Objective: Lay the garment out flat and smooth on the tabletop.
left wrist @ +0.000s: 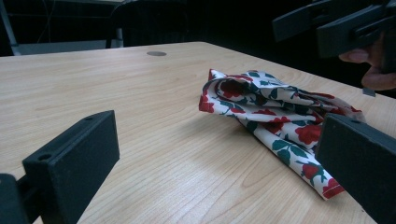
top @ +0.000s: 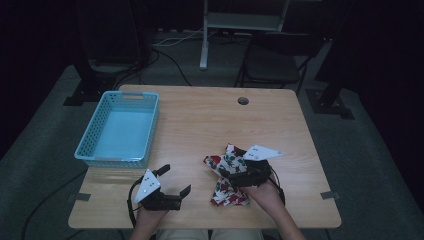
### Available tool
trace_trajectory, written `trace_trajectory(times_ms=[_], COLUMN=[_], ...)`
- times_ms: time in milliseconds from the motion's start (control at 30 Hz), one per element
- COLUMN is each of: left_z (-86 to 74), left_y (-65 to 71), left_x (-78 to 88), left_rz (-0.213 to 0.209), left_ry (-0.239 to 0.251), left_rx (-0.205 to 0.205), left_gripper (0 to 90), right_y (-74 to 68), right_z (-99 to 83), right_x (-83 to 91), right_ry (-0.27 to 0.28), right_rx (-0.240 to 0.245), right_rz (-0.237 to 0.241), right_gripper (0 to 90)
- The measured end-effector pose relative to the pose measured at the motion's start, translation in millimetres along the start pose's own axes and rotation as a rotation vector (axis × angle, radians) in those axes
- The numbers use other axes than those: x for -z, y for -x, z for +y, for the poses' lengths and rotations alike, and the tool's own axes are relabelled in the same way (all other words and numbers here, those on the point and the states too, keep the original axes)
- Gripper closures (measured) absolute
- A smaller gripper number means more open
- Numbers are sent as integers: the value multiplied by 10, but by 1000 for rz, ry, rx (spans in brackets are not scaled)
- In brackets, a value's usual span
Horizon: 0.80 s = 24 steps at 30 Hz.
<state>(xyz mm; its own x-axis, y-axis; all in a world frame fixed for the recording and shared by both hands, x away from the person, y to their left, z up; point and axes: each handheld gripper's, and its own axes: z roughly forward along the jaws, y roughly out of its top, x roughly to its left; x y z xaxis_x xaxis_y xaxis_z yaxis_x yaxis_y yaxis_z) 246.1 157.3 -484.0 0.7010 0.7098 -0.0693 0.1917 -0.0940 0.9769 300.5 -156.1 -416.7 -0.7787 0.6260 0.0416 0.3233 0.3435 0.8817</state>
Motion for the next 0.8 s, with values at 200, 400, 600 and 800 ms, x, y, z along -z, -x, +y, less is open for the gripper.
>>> trace_trajectory(times_ms=[200,400,600,800], left_z=[0,0,0,1], left_y=[-3,-6,-9,-9], left_x=[1,2,2,1], left_rz=[-3,-5,-5,-4], left_ry=[1,0,1,-1], left_rx=[1,4,8,7], left_gripper=[2,2,2,2], right_y=[-19,-32,-60,-45], right_z=[40,73,59,18], right_x=[-264,-459,-607,-686], right_ry=[-67,-125,-178,-221], right_rx=[27,53,80,79], right_rz=[-3,-14,-28,-64], right_gripper=[119,118,120,198])
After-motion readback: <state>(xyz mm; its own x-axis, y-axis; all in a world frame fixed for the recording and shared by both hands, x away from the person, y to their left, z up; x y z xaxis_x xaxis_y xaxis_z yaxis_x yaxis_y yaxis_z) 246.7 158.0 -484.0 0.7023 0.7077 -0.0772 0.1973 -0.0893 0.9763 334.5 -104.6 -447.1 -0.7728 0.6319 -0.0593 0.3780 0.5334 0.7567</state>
